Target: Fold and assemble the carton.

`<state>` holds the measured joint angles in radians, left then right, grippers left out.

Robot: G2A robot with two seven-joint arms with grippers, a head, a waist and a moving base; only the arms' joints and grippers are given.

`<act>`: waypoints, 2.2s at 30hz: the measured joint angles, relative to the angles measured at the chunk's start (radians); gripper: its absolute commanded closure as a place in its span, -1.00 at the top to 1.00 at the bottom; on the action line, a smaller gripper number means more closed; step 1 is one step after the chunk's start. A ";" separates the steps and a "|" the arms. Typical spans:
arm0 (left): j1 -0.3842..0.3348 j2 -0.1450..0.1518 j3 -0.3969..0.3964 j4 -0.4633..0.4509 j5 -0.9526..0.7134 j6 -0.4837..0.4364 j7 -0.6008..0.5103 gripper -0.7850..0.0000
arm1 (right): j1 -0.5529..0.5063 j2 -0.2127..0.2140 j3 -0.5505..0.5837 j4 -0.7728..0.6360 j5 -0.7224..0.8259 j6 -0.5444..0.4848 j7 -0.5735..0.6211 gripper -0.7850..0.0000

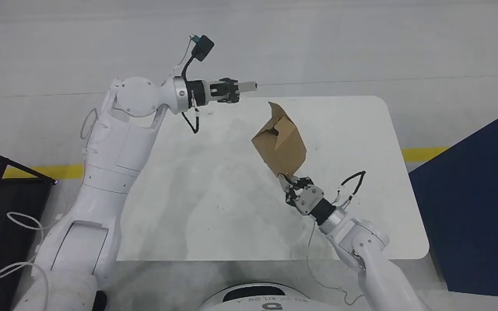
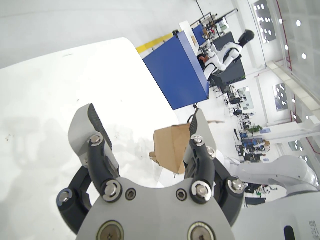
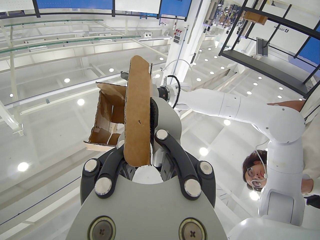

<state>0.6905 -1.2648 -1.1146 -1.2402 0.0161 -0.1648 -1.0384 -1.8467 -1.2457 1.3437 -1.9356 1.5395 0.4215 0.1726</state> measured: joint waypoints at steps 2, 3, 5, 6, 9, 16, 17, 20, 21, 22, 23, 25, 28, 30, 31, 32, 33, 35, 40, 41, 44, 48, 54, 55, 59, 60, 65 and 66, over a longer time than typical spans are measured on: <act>-0.031 -0.009 0.038 0.019 0.013 0.016 0.006 0.69 | 0.000 0.000 -0.006 0.003 -0.009 0.001 -0.001 -1.00; -0.051 -0.016 0.061 0.029 0.013 0.013 -0.001 0.70 | -0.002 0.001 -0.009 0.005 -0.011 0.000 0.000 -1.00; -0.081 -0.027 0.096 0.048 -0.005 0.001 -0.017 0.73 | -0.005 0.001 -0.011 0.006 -0.012 -0.002 0.002 -1.00; -0.095 -0.032 0.112 0.059 -0.013 -0.007 -0.027 0.73 | -0.006 0.001 -0.011 0.007 -0.011 -0.002 0.004 -1.00; -0.134 -0.049 0.167 0.097 -0.048 -0.044 -0.079 0.73 | -0.013 0.003 -0.007 0.008 -0.010 -0.005 0.007 -1.00; -0.175 -0.068 0.224 0.161 -0.125 -0.144 -0.184 0.20 | -0.027 0.005 0.017 0.022 0.029 -0.019 -0.004 -1.00; -0.177 -0.068 0.226 0.166 -0.127 -0.149 -0.191 0.10 | -0.026 0.005 0.020 0.023 0.034 -0.019 -0.008 -1.00; -0.181 -0.068 0.230 0.173 -0.131 -0.160 -0.207 -0.03 | -0.022 0.005 0.027 0.025 0.050 -0.016 -0.022 -1.00; -0.182 -0.068 0.230 0.172 -0.131 -0.163 -0.211 -0.05 | -0.020 0.005 0.028 0.025 0.054 -0.015 -0.025 -1.00; -0.182 -0.067 0.230 0.169 -0.132 -0.164 -0.218 -0.05 | -0.018 0.006 0.029 0.025 0.058 -0.014 -0.029 -1.00; -0.182 -0.066 0.231 0.167 -0.130 -0.165 -0.222 -0.05 | -0.016 0.006 0.029 0.025 0.060 -0.013 -0.032 -1.00; -0.180 -0.064 0.233 0.157 -0.123 -0.164 -0.230 -0.04 | -0.011 0.006 0.029 0.026 0.065 -0.012 -0.039 -1.00; -0.175 -0.062 0.234 0.142 -0.117 -0.161 -0.238 0.00 | -0.005 0.006 0.026 0.027 0.070 -0.011 -0.047 -1.00; -0.174 -0.060 0.235 0.134 -0.105 -0.160 -0.236 0.07 | -0.001 0.006 0.024 0.030 0.072 -0.008 -0.050 -1.00; -0.173 -0.058 0.235 0.128 -0.095 -0.158 -0.234 0.11 | 0.001 0.006 0.022 0.032 0.074 -0.008 -0.053 -1.00; -0.171 -0.058 0.236 0.124 -0.091 -0.157 -0.234 0.20 | 0.002 0.006 0.021 0.033 0.075 -0.008 -0.056 -1.00; -0.170 -0.057 0.237 0.120 -0.088 -0.156 -0.234 0.29 | 0.003 0.006 0.021 0.035 0.076 -0.008 -0.058 -1.00; -0.169 -0.054 0.237 0.113 -0.073 -0.155 -0.235 0.50 | 0.005 0.006 0.020 0.037 0.079 -0.011 -0.063 -1.00; -0.164 -0.047 0.230 0.101 -0.046 -0.157 -0.221 0.69 | 0.005 0.006 0.018 0.039 0.081 -0.013 -0.072 -1.00; -0.162 -0.046 0.228 0.100 -0.047 -0.159 -0.220 0.70 | 0.005 0.006 0.017 0.039 0.081 -0.012 -0.073 -1.00; -0.158 -0.043 0.226 0.096 -0.048 -0.165 -0.228 0.83 | 0.003 0.007 0.016 0.040 0.081 -0.014 -0.079 -1.00; -0.150 -0.039 0.219 0.089 -0.060 -0.173 -0.235 0.94 | 0.005 0.006 0.015 0.049 0.099 -0.019 -0.096 -1.00; -0.130 -0.027 0.207 0.076 -0.048 -0.188 -0.251 1.00 | 0.016 0.005 0.012 0.061 0.135 -0.016 -0.124 -1.00; -0.127 -0.024 0.201 0.075 -0.044 -0.183 -0.243 1.00 | 0.017 0.005 0.011 0.061 0.140 -0.017 -0.125 -1.00; -0.119 -0.015 0.165 0.085 -0.013 -0.139 -0.157 1.00 | 0.014 0.005 0.014 0.058 0.151 -0.024 -0.123 -1.00; -0.115 -0.012 0.151 0.086 0.000 -0.117 -0.114 1.00 | 0.011 0.005 0.017 0.057 0.159 -0.031 -0.120 -1.00; -0.081 0.002 0.101 0.045 0.035 -0.085 -0.003 1.00 | 0.009 0.004 0.019 0.056 0.164 -0.035 -0.119 -1.00; -0.070 0.006 0.090 0.032 0.035 -0.088 0.012 1.00 | 0.009 0.004 0.019 0.056 0.164 -0.035 -0.119 -1.00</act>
<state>0.6204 -1.2589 -1.0246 -1.2086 0.0512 -0.2531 -1.0268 -1.8373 -1.2413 1.3624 -1.8797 1.7038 0.3867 0.0535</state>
